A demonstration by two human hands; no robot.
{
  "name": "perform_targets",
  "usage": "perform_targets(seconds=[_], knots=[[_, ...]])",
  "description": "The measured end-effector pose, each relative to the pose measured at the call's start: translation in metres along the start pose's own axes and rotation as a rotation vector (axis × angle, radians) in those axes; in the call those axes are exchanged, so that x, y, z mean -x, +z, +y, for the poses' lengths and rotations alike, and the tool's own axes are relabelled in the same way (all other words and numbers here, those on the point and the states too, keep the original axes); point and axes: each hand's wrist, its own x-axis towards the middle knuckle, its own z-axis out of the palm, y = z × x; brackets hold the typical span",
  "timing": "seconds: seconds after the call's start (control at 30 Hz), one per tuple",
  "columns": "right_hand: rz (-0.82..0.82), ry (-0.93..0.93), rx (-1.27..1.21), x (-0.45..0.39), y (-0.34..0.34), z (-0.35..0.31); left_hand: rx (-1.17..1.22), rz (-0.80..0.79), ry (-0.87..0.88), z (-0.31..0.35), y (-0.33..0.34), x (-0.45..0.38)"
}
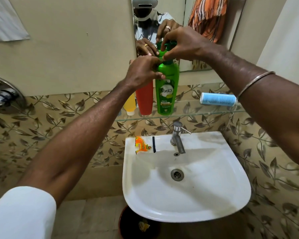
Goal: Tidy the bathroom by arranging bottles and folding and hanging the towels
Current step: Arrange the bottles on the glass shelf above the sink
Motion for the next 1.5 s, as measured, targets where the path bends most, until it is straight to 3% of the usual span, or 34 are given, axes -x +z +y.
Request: perform_targets(seconds=[0.27,0.4,0.6,0.77,1.1,1.23,1.5], knots=[[-0.07,0.121,-0.098,0.014,-0.012,0.007,-0.013,-0.006,-0.009,0.002,0.001,0.001],[-0.07,0.265,-0.177,0.041,-0.031,0.042,-0.01,-0.019,0.003,0.003,0.002,0.002],[-0.337,0.657,0.208,0.102,-0.014,0.132,-0.028,-0.026,0.008,0.005,0.002,0.001],[-0.453,0.792,0.259,0.151,0.016,0.173,-0.034,-0.016,-0.004,0.007,0.004,0.001],[-0.274,0.584,0.315,0.187,0.034,0.192,-0.053,-0.015,-0.014,0.008,0.004,0.002],[-0.254,0.465,0.218,0.187,0.027,0.182,-0.052,-0.024,-0.016,0.007,0.004,0.003],[0.024,0.317,0.1,0.161,0.002,0.155,-0.056,-0.019,-0.018,0.009,0.003,0.005]])
